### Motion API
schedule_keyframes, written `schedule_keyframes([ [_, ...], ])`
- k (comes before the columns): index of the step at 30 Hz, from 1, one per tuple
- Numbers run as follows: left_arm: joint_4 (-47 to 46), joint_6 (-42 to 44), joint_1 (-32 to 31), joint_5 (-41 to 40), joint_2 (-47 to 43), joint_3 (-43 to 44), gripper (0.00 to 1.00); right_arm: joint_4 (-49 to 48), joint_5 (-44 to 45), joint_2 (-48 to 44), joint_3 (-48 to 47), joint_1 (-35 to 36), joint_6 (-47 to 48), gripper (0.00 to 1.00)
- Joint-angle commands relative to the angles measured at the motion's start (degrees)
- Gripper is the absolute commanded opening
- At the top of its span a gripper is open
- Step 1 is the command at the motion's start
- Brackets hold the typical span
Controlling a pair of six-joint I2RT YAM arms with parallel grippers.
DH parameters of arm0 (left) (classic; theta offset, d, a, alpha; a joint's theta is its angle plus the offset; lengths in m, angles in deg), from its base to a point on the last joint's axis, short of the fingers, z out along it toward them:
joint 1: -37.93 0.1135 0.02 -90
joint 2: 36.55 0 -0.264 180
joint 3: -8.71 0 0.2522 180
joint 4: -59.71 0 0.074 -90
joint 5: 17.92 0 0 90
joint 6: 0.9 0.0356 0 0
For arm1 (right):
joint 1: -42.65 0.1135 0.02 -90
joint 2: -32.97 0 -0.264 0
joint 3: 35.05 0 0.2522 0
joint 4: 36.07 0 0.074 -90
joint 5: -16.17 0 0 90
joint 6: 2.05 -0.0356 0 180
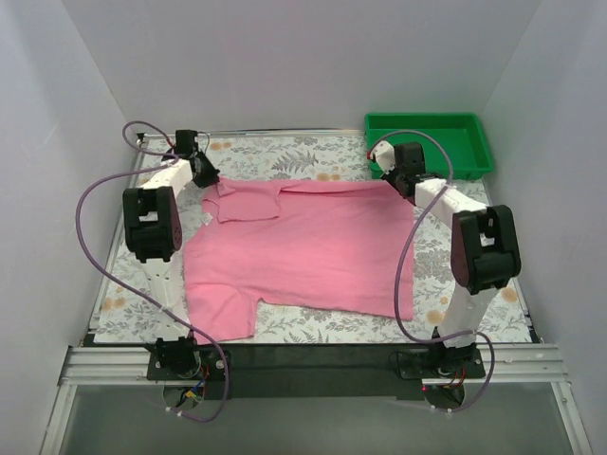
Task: Fold and stack the t-shirts
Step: Fold the tshirt
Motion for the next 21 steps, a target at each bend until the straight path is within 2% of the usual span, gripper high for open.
schedule_keyframes([
  [1, -2.3, 0.3, 0.4, -2.5, 1.7, 7.0, 0.0, -8.6, 4.0, 5.8, -7.4, -0.5, 3.1, 0.01],
  [5, -2.4, 1.3, 0.8, -4.3, 5.8, 11.1, 0.0, -9.4, 5.7, 10.7, -10.7, -0.5, 5.0, 0.01],
  [12, -5.7, 2.2, 0.9, -4.3, 6.1, 11.9, 0.01, -12.1, 5.7, 10.3, -9.8, -0.8, 5.0, 0.01],
  [14, -5.9, 2.5, 0.9, -4.0, 5.5, 11.5, 0.07, -12.3, 5.5, 10.4, -10.2, -0.8, 5.0, 0.01],
  [18, -5.4, 1.6, 0.9, -3.8, 1.9, 7.6, 0.33, -12.2, 5.0, 10.6, -10.5, -0.8, 4.7, 0.01],
  [19, -5.3, 1.4, 0.9, -3.8, -0.6, 6.3, 0.47, -12.2, 4.8, 10.5, -10.2, -0.8, 4.5, 0.01],
  [21, -4.6, 0.6, 0.8, -4.1, -4.4, 2.0, 0.55, -12.1, 4.4, 9.9, -9.8, -0.8, 4.0, 0.01],
])
